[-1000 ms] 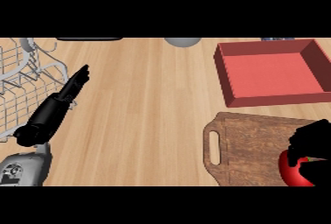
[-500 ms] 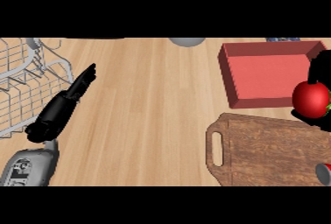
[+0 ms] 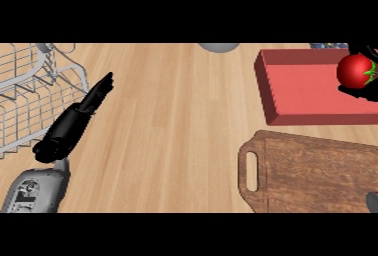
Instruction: Pick the tomato from the cutting board and place it in the cardboard box
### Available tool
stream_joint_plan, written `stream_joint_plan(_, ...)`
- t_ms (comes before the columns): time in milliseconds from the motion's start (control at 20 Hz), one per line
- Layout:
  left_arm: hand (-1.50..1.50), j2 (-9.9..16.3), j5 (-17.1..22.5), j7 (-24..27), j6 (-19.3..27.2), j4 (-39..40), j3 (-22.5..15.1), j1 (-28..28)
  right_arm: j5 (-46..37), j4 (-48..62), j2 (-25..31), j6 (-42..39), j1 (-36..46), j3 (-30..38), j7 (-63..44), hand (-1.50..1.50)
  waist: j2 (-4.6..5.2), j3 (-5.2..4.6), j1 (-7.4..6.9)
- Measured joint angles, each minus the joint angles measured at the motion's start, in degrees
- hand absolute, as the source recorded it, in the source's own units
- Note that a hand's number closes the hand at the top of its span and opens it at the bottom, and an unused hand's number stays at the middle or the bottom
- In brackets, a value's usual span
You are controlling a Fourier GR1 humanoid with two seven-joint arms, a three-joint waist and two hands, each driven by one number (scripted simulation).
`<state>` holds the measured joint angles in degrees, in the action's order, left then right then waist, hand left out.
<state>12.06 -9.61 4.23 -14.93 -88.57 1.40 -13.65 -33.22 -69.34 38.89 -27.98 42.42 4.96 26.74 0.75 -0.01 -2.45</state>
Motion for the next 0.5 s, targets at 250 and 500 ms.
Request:
stream_joint_plan(250,0.00,0.3,0.1,0.8,-0.4,0.4,0.3,-0.4,-6.3,13.3,3.1,-0.1,4.7,-4.9,6.3,1.50,0.25,0.04,-0.53)
stream_joint_plan(500,0.00,-0.2,0.1,-0.3,-0.5,-0.4,-0.2,-0.8,-13.1,24.2,4.3,2.6,8.7,-10.7,10.6,-1.50,0.33,0.06,-0.95)
